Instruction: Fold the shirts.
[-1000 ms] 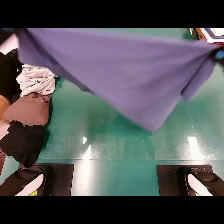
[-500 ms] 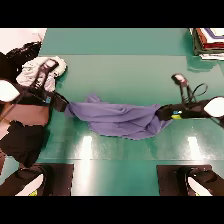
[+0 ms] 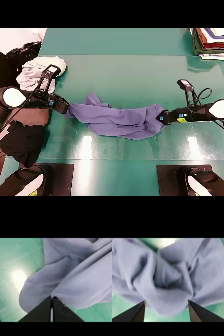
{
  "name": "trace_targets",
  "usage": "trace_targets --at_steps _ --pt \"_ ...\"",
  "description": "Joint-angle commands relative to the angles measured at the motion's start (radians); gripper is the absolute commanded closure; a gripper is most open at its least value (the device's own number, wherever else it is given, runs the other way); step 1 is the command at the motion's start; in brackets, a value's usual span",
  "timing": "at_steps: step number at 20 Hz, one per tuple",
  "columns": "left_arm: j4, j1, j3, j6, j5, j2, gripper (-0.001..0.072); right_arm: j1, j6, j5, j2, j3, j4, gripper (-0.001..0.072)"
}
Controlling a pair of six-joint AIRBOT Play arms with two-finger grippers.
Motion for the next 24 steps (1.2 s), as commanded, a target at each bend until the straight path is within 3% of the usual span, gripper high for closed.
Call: trace_targets --at_steps 1,5,6,8,13,19,24 --pt "0.001 0.000 0.000 -0.011 0.013 0.000 0.0682 0.010 -0.040 0.004 -0.003 -0.060 -0.010 0.0117" --pt "-0.003 0.000 0.000 -0.015 0.010 0.000 0.0682 0.053 -0.045 -0.079 -0.146 -0.072 -0.005 0.0144" --pt "-0.004 0.000 0.000 -0.015 0.004 0.000 0.0682 0.065 -0.057 -0.080 -0.185 -0.058 -0.010 0.0278" --pt "-0.003 0.000 0.000 -0.015 -0.001 0.000 0.0682 0.075 -0.076 -0.080 -0.244 -0.016 -0.013 0.0679" --pt "0.047 0.000 0.156 -0.019 -0.002 0.040 0.0682 0.008 -0.063 -0.028 -0.208 0.219 -0.084 0.0697" --pt "0.062 0.000 0.718 -0.018 -0.034 0.097 0.0682 -0.171 -0.056 -0.028 0.035 0.716 -0.115 0.0697" --pt "-0.007 0.000 1.094 -0.018 -0.134 0.100 0.0682 -0.286 -0.056 -0.006 0.145 0.940 -0.115 0.0697"
